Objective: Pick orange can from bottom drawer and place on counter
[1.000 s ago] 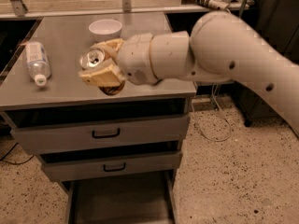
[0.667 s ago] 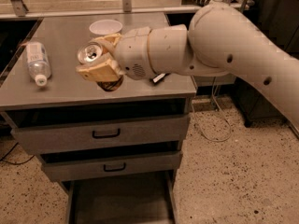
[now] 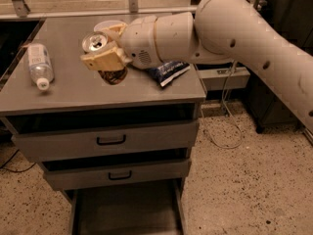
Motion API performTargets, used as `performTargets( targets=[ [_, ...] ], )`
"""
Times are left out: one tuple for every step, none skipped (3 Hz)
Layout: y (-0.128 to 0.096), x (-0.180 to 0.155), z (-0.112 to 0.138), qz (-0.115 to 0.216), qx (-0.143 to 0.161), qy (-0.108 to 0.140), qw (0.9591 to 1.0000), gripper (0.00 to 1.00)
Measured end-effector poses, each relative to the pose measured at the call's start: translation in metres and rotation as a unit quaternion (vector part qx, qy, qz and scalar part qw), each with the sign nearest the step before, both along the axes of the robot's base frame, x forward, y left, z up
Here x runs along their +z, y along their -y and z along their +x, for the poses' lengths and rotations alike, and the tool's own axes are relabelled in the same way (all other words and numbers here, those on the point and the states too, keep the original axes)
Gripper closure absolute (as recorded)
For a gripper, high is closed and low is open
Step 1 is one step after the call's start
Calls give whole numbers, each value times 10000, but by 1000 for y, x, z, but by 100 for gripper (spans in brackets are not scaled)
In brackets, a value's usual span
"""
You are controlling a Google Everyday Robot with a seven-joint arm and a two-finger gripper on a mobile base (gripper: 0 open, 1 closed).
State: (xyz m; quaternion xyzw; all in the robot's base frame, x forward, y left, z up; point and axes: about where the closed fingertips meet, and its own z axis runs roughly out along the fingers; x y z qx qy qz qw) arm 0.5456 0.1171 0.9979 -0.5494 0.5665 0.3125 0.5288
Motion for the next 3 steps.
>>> performTargets(
  targets=[
    [-6,-1,23,2,68,-212,9998,100],
    [-11,-10,43,81,181,-512,9985,100],
    [-18,-24,57,190,344,-820,9959,100]
  ],
)
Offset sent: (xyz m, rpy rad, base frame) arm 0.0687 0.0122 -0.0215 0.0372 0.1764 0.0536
